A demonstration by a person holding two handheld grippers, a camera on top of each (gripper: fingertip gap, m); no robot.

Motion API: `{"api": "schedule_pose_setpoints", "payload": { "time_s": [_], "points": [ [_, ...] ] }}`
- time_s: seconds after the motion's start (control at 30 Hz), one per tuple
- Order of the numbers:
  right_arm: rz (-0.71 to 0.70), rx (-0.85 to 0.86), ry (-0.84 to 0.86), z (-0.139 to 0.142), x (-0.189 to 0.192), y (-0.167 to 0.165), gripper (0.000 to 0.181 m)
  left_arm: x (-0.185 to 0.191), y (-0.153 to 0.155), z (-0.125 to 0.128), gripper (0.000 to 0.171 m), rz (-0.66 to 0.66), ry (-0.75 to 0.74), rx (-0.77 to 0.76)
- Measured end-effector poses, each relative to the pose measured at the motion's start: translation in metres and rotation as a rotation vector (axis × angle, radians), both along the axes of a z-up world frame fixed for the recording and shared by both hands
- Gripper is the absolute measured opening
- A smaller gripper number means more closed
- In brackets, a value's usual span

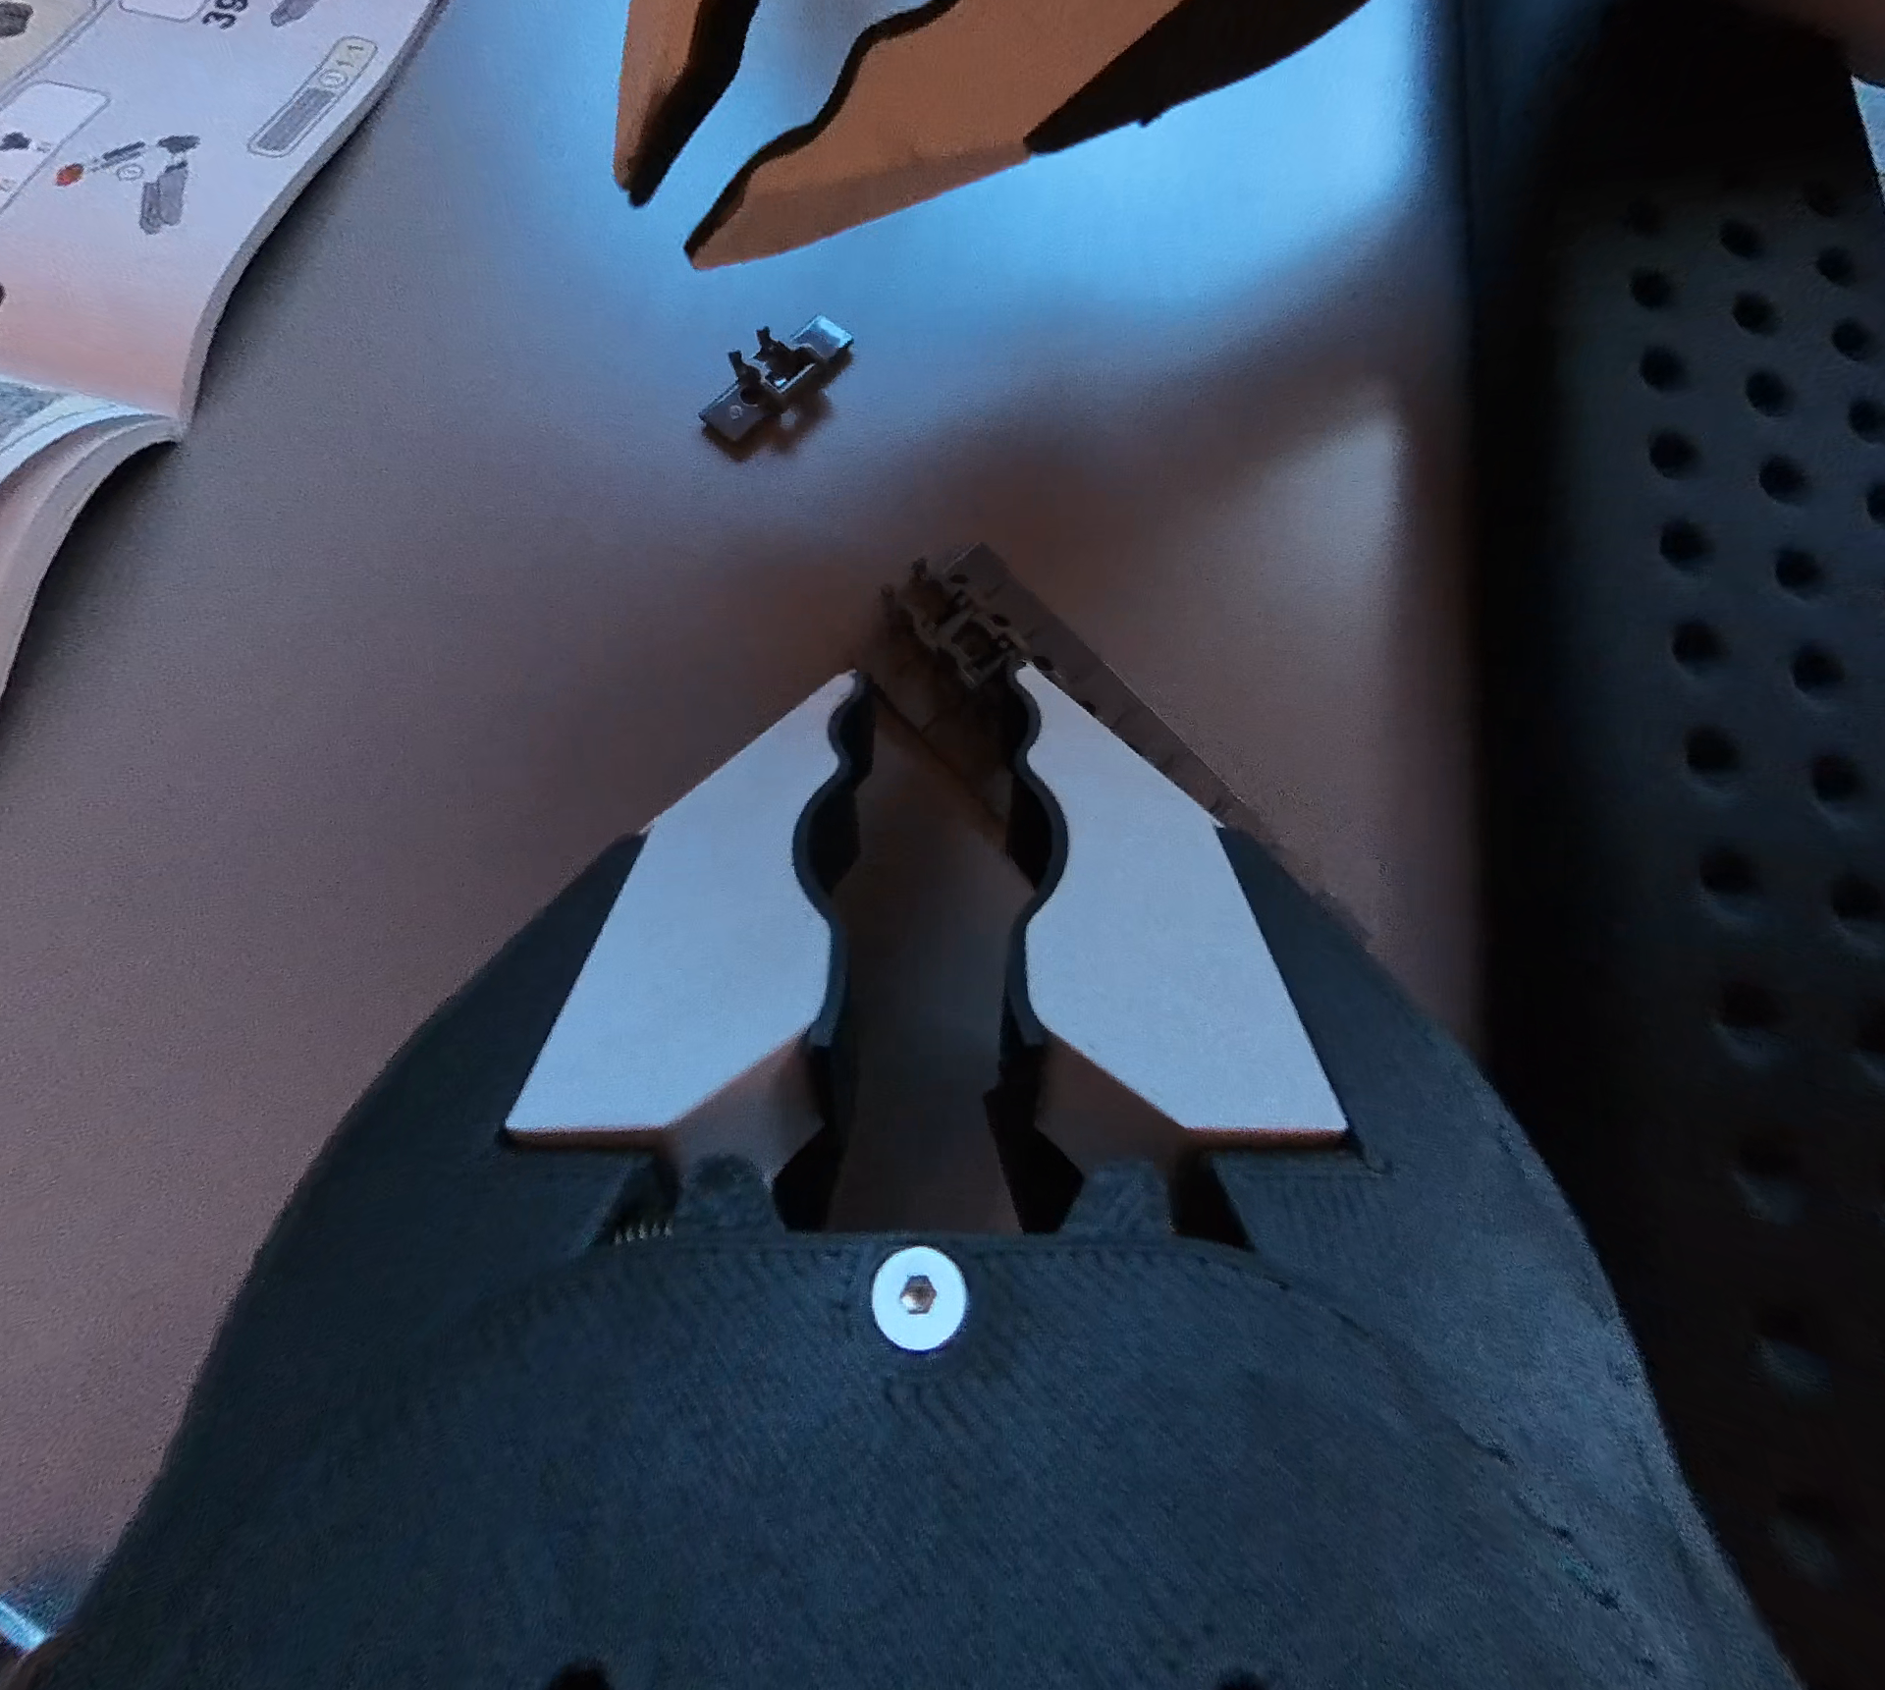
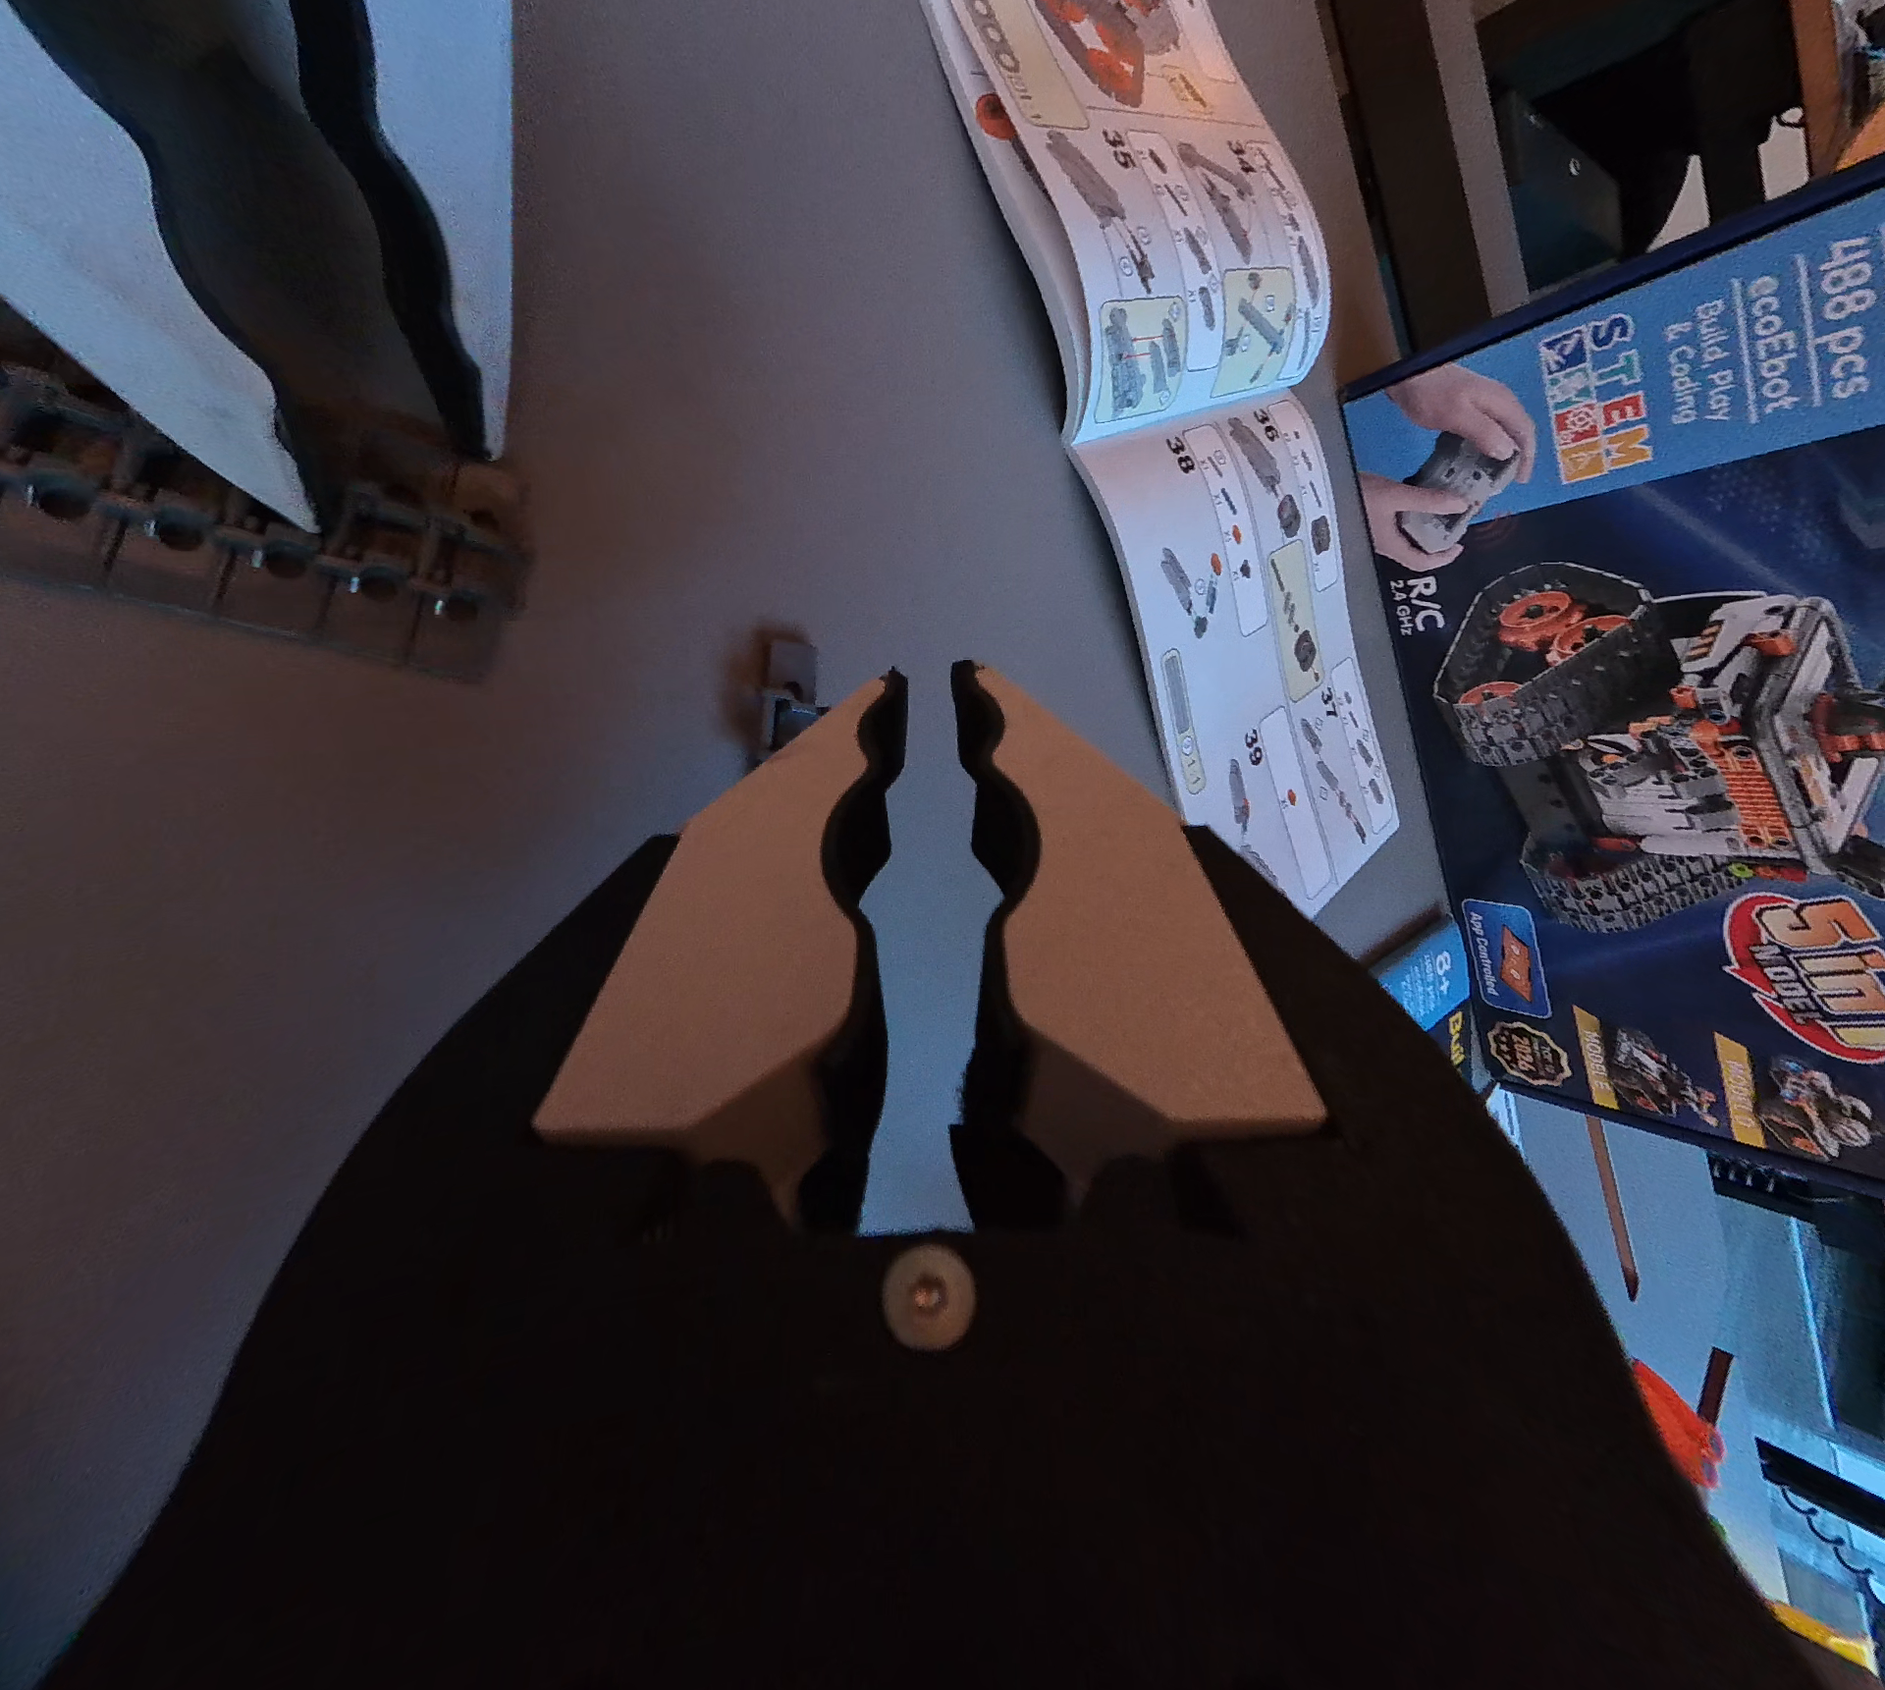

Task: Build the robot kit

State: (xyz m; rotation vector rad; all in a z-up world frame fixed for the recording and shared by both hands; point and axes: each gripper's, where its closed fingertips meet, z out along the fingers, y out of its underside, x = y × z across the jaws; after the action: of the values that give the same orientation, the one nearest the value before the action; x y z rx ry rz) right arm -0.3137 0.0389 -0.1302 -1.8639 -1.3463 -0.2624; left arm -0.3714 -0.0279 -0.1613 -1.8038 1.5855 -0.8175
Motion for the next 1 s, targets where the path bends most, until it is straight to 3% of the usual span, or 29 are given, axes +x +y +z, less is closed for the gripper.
{"api": "schedule_pose_setpoints", "payload": {
  "time_s": [0.17, 0.3, 0.33, 0.43, 0.7, 0.83, 0.9, 1.0],
  "points": [
    [0.038, -0.104, 0.072, -0.010, -0.010, -0.008, 0.008, 0.001, -0.001, 0.001, 0.021, -0.025, 0.002, 0.074],
    [0.141, -0.433, 0.400, -0.008, -0.038, -0.040, 0.010, 0.001, -0.001, 0.002, 0.020, -0.050, 0.002, 0.149],
    [0.176, -0.539, 0.481, -0.005, -0.044, -0.050, 0.011, 0.001, -0.003, 0.001, 0.008, -0.066, 0.005, 0.173],
    [0.189, -0.749, 0.604, -0.005, -0.049, -0.065, 0.017, 0.003, -0.002, 0.001, 0.006, -0.077, 0.009, 0.259],
    [0.136, -0.726, 0.480, -0.031, -0.038, -0.051, 0.012, 0.002, -0.002, 0.001, 0.006, -0.074, 0.008, 0.234],
    [0.278, -0.710, 0.408, -0.033, -0.042, -0.056, 0.013, 0.001, -0.005, 0.001, 0.006, -0.088, 0.005, 0.216],
    [0.367, -0.720, 0.378, -0.033, -0.045, -0.064, 0.004, 0.000, -0.007, 0.001, 0.005, -0.103, 0.005, 0.200],
    [0.373, -0.719, 0.349, -0.033, -0.044, -0.067, 0.001, -0.002, -0.004, 0.001, 0.012, -0.090, 0.004, 0.201]
  ]
}}
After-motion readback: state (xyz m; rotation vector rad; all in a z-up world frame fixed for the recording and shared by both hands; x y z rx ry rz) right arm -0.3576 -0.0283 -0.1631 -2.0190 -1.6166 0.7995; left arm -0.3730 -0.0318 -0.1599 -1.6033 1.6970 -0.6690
